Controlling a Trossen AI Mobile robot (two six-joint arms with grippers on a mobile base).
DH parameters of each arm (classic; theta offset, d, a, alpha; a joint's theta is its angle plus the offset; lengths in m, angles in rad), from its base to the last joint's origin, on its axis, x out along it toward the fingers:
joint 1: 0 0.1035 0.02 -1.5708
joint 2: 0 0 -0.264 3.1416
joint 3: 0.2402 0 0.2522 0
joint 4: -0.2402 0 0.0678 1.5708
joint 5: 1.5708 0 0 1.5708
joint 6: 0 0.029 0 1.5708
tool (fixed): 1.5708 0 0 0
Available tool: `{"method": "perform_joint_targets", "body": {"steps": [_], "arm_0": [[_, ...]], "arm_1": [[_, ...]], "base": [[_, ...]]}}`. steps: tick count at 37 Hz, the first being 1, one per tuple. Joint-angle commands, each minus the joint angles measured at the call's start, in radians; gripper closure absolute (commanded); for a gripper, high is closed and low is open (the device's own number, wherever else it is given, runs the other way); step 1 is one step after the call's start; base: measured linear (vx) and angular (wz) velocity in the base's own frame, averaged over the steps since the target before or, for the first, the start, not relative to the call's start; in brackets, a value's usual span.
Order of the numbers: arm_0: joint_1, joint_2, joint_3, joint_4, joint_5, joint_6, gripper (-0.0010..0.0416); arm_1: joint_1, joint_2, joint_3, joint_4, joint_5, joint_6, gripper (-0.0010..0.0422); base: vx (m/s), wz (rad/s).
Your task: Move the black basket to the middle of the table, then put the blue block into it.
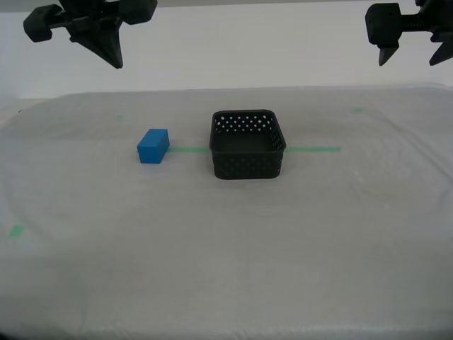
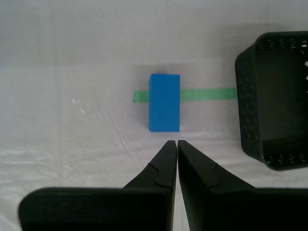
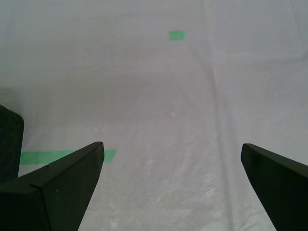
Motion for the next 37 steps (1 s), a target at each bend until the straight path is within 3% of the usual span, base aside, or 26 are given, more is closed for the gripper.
{"method": "perform_joint_targets", "body": {"steps": [1,17,29,37], "arm_0": [[0.0,0.0,0.0,0.0,0.0,0.0,0.0007],[0.0,0.0,0.0,0.0,0.0,0.0,0.0007],[0.0,0.0,0.0,0.0,-0.001,0.0,0.0007],[0.0,0.0,0.0,0.0,0.0,0.0,0.0007]], "arm_1": [[-0.001,0.032,0.002,0.037,0.002,-0.006,0.0412],[-0.003,0.134,0.067,0.063,0.002,-0.003,0.0412],[-0.013,0.133,0.075,0.035,0.002,0.019,0.0411],[-0.013,0.133,0.075,0.026,-0.009,0.025,0.0337]], "base": [[0.0,0.0],[0.0,0.0],[0.0,0.0],[0.0,0.0]]}}
